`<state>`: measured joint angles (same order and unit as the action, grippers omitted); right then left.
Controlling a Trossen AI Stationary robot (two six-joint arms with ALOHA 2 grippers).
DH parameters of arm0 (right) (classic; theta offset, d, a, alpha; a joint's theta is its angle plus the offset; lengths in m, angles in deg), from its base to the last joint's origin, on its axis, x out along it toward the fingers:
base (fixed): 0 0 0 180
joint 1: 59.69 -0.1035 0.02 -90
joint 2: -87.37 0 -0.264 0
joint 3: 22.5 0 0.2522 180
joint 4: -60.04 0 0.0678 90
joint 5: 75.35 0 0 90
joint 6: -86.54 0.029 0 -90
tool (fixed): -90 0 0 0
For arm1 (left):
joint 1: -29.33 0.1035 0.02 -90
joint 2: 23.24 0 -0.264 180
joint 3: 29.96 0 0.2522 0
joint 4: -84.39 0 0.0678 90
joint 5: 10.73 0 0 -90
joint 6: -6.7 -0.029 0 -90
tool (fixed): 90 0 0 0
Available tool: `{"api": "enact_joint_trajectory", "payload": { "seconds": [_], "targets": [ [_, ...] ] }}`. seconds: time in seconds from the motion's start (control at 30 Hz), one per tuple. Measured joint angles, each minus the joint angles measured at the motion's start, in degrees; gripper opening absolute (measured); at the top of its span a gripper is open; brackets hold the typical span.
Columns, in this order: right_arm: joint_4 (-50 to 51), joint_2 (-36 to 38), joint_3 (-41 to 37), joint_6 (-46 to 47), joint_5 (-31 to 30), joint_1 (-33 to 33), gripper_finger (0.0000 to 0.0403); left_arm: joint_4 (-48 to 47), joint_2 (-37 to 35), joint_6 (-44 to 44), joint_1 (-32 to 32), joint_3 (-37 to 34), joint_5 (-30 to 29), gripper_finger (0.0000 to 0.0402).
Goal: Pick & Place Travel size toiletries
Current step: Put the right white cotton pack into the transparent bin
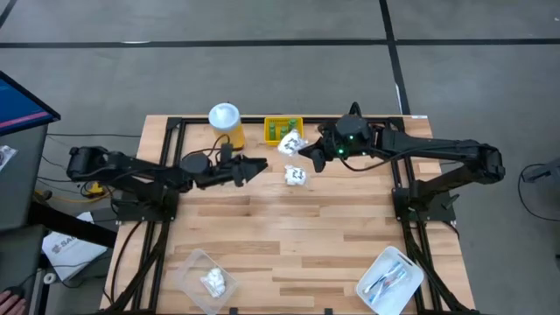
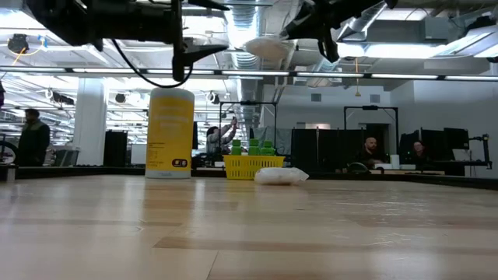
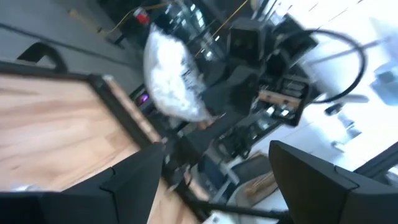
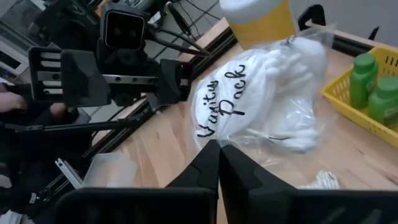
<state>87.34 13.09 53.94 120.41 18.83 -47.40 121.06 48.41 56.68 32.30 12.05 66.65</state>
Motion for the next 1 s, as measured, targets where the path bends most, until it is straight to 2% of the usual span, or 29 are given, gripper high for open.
{"api": "enact_joint_trajectory", "payload": {
  "seconds": [0.17, 0.5, 0.63, 0.77, 1.0],
  "targets": [
    [-0.16, -0.02, 0.02, -0.91, -0.01, -0.69, 0.0, 8.39, 4.44, 0.4, 1.49, 0.09, -0.05, 0.029],
    [-0.35, -0.02, 0.02, -1.49, 0.2, -1.78, 0.0, 9.13, 10.62, 1.46, 1.94, 4.24, 0.84, 0.0289],
    [-0.35, -0.02, 0.02, -1.49, 0.24, -2.12, 0.0, 9.23, 11.42, 0.04, 2.37, 5.67, 3.19, 0.0284],
    [-0.37, -0.02, 0.02, -1.49, 0.24, -2.74, 0.0, 9.29, 11.4, -0.2, 2.59, 6.42, 3.68, 0.0252],
    [-0.37, -0.02, 0.02, -1.49, 0.31, -3.34, 0.0, 8.91, 11.4, -0.2, 2.7, 6.43, 3.84, 0.0157]
  ]
}}
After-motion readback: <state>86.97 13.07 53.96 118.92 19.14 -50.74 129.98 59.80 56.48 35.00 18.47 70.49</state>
